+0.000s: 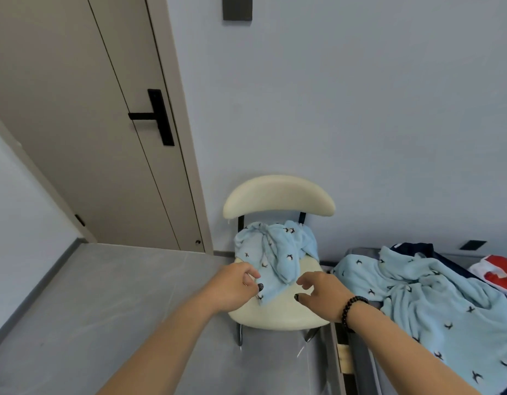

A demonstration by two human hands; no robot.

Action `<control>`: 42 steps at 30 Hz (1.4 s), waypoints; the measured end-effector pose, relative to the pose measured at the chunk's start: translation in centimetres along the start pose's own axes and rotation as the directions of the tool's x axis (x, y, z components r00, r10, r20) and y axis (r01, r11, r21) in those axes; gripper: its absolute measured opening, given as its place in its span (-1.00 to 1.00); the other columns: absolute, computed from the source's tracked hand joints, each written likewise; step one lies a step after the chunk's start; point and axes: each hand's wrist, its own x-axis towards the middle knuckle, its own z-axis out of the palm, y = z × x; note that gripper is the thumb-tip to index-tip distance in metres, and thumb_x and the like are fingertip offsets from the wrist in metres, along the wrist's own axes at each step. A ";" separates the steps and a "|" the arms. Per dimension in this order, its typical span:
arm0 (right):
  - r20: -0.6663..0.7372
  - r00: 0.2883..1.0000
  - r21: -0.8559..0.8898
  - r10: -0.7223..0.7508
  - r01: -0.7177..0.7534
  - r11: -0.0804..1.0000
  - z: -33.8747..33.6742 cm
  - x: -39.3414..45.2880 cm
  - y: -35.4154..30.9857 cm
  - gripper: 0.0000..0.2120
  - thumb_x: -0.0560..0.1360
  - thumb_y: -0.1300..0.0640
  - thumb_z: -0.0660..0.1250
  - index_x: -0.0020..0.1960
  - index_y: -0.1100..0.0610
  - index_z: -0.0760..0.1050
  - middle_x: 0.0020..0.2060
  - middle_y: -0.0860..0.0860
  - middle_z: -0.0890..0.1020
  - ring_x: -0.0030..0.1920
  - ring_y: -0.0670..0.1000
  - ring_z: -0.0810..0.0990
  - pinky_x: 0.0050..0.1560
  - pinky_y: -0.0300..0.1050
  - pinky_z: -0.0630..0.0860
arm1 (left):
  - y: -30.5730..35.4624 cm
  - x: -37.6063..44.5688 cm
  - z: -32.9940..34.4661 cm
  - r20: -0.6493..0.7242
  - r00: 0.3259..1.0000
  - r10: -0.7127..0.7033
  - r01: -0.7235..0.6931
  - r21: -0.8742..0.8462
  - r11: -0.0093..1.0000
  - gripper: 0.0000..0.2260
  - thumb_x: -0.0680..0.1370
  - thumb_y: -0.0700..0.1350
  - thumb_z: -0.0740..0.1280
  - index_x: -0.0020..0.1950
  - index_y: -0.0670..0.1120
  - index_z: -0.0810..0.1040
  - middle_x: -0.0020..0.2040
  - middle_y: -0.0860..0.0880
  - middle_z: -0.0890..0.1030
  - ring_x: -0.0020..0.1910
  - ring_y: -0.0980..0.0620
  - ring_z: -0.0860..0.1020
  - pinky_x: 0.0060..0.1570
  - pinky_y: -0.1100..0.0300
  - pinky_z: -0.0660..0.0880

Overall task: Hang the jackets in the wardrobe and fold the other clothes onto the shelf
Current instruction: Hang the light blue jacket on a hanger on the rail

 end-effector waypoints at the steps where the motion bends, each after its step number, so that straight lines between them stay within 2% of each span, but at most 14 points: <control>1: 0.001 1.000 0.002 0.007 -0.007 1.000 -0.4 1.5 -0.1 -0.61 0.53 -0.05 0.27 0.33 0.03 0.41 0.22 -0.04 0.52 0.14 -0.05 0.51 0.13 -0.25 0.42 | -0.1 1.4 -0.5 0.010 1.000 -0.004 0.004 -0.006 1.000 -0.82 0.52 -0.06 0.33 0.11 0.09 0.53 -0.16 0.17 0.62 -0.11 0.28 0.55 -0.21 0.41 0.39; 8: -0.002 0.999 0.132 0.053 -0.052 0.990 -1.9 11.9 1.3 -0.62 0.54 -0.03 0.26 0.33 0.04 0.41 0.23 -0.06 0.52 0.15 -0.07 0.50 0.04 -0.33 0.37 | -0.7 11.3 -3.9 0.034 0.999 -0.004 0.003 0.032 0.999 -0.80 0.52 -0.07 0.31 0.14 0.08 0.53 -0.13 0.15 0.61 -0.10 0.23 0.57 -0.14 0.35 0.46; 14: 0.076 0.993 0.202 0.086 -0.099 0.974 -2.1 21.1 5.2 -0.65 0.54 -0.02 0.26 0.30 0.04 0.43 0.21 -0.06 0.53 0.07 -0.10 0.48 -0.10 -0.38 0.34 | -0.7 19.3 -3.8 0.045 0.996 -0.072 0.071 0.022 0.997 -0.79 0.53 -0.05 0.29 0.15 0.11 0.53 -0.10 0.16 0.59 -0.08 0.22 0.56 -0.10 0.31 0.48; 17: 0.156 0.984 0.205 0.087 -0.119 0.971 -1.6 26.9 7.9 -0.64 0.55 0.00 0.24 0.32 0.06 0.42 0.23 -0.04 0.52 0.13 -0.06 0.51 -0.16 -0.38 0.37 | -0.8 24.5 -2.8 0.036 0.990 -0.138 0.138 0.013 0.990 -0.79 0.56 -0.08 0.29 0.18 0.06 0.52 -0.08 0.15 0.58 -0.09 0.21 0.54 -0.08 0.30 0.50; 19: 0.243 0.965 0.193 0.098 -0.147 0.970 -1.3 30.5 9.6 -0.61 0.55 0.00 0.24 0.35 0.07 0.38 0.26 -0.01 0.51 0.14 -0.04 0.52 -0.21 -0.40 0.38 | -0.8 27.6 -1.9 0.024 0.980 -0.197 0.198 -0.039 0.979 -0.80 0.57 -0.10 0.28 0.18 0.05 0.52 -0.07 0.14 0.58 -0.11 0.21 0.54 -0.17 0.37 0.46; 23: 0.381 0.910 0.210 0.165 -0.259 0.943 -0.5 37.1 12.5 -0.52 0.54 0.05 0.25 0.43 0.11 0.29 0.25 0.06 0.49 0.13 0.01 0.53 0.01 -0.23 0.50 | -0.8 33.1 -0.9 0.020 0.957 -0.290 0.291 -0.105 0.951 -0.81 0.57 -0.10 0.27 0.16 0.08 0.52 -0.05 0.14 0.58 -0.08 0.21 0.55 -0.17 0.40 0.45; 26: 0.446 0.867 0.249 0.223 -0.359 0.899 0.9 41.4 13.9 -0.45 0.52 0.04 0.27 0.46 0.10 0.23 0.12 0.02 0.52 -0.01 -0.03 0.51 -0.16 -0.34 0.42 | -1.3 36.4 -0.3 0.009 0.936 -0.353 0.349 -0.170 0.921 -0.84 0.57 -0.09 0.28 0.10 0.14 0.50 -0.03 0.14 0.56 -0.06 0.23 0.55 -0.17 0.42 0.43; 28: 0.480 0.841 0.307 0.248 -0.426 0.851 2.5 43.7 14.5 -0.36 0.50 0.02 0.31 0.50 0.09 0.15 0.25 0.06 0.47 0.09 0.01 0.50 -0.06 -0.31 0.39 | -2.0 38.1 -0.1 -0.004 0.920 -0.392 0.382 -0.217 0.898 -0.83 0.56 -0.09 0.29 0.09 0.15 0.51 -0.02 0.12 0.57 -0.04 0.22 0.55 -0.16 0.42 0.41; 31: 0.459 0.836 0.344 0.299 -0.478 0.808 5.6 45.9 14.9 -0.22 0.46 0.01 0.37 0.54 0.08 0.04 0.45 0.07 0.25 0.34 0.11 0.37 0.14 -0.11 0.47 | -3.5 39.8 0.2 -0.016 0.893 -0.451 0.433 -0.248 0.867 -0.81 0.55 -0.10 0.30 0.13 0.10 0.54 -0.01 0.10 0.58 -0.04 0.22 0.55 -0.21 0.45 0.40; 34: 0.377 0.854 0.281 0.359 -0.475 0.834 8.8 47.0 14.8 -0.18 0.43 0.00 0.38 0.54 0.08 0.00 0.49 0.09 0.12 0.45 0.17 0.17 0.34 0.06 0.35 | -5.4 40.7 0.5 -0.018 0.865 -0.501 0.482 -0.245 0.842 -0.79 0.56 -0.12 0.28 0.17 0.08 0.54 0.01 0.09 0.58 -0.02 0.20 0.55 -0.23 0.47 0.39; 38: 0.215 0.884 0.246 0.415 -0.461 0.853 11.1 46.9 15.8 -0.22 0.42 0.11 0.36 0.51 0.05 0.01 0.42 0.09 0.13 0.38 0.18 0.21 0.27 0.11 0.41 | -7.8 40.7 1.3 -0.021 0.828 -0.560 0.542 -0.229 0.809 -0.81 0.55 -0.10 0.29 0.11 0.15 0.51 0.02 0.10 0.59 -0.03 0.23 0.55 -0.27 0.48 0.36; 42: 0.197 0.915 0.278 0.353 -0.397 0.874 11.5 46.3 18.0 -0.28 0.45 0.30 0.24 0.51 0.00 0.03 0.42 0.04 0.09 0.34 0.14 0.22 0.22 0.03 0.44 | -8.7 40.1 2.1 0.003 0.788 -0.615 0.596 -0.249 0.763 -0.81 0.53 -0.10 0.32 0.02 0.22 0.50 -0.02 0.08 0.63 -0.03 0.19 0.58 -0.19 0.36 0.41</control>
